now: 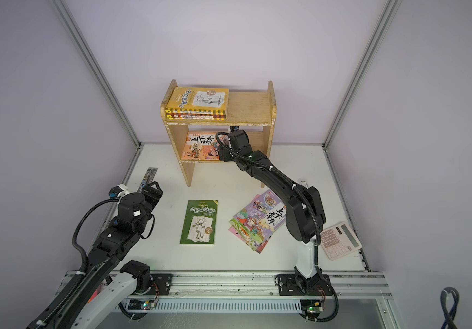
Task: Stacking books/files
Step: Move the book to the bookshelf, then pick up the book at the center of the table.
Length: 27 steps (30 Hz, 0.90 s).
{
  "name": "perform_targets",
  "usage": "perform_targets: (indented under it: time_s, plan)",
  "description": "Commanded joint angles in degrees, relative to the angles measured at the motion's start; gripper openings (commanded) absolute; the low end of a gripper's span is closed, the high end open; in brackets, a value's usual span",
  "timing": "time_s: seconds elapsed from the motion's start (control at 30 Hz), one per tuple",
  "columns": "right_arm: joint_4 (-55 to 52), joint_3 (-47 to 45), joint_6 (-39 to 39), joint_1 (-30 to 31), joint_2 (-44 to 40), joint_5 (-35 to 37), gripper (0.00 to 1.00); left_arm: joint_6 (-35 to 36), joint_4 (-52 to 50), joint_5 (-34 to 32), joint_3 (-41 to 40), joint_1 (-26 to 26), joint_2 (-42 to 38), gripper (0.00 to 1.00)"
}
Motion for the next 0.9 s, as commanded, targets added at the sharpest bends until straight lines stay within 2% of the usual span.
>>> perform_targets:
  time_s: [0.0,0.13,0.27,0.43,0.6,0.73,0.87]
  plan:
    - [-1.5,-0.6,-1.5,0.1,-1.8,3.6,0.80,0.4,-0.2,0.0,0.0,0.1,-0.4,0.85]
    - [-2.8,-1.0,-4.0,0.1,-4.3,6.0,0.81,1.1,-0.3,0.6,0.1,0.3,-0.5,0.86]
    - [-4.1,-2.9,-6.0,0.0,-8.2,7.2,0.81,4.7,0.0,3.9,1.8,0.4,1.0,0.88]
    - [-5.8,-8.7,-7.6,0.1,-15.5,7.2,0.80,13.2,-1.7,11.8,7.3,0.5,6.8,0.89]
    - [-9.2,-17.0,-7.5,0.0,-24.2,4.1,0.80,21.8,-3.5,22.7,12.7,-0.1,14.7,0.91]
    - [-13.8,-23.2,-5.1,0.0,-27.7,0.8,0.78,25.9,-3.1,25.6,14.6,-3.8,20.1,0.91]
    - [-16.6,-29.6,-2.0,0.0,-32.2,0.5,0.78,28.2,-2.1,27.4,15.9,-8.4,25.6,0.91]
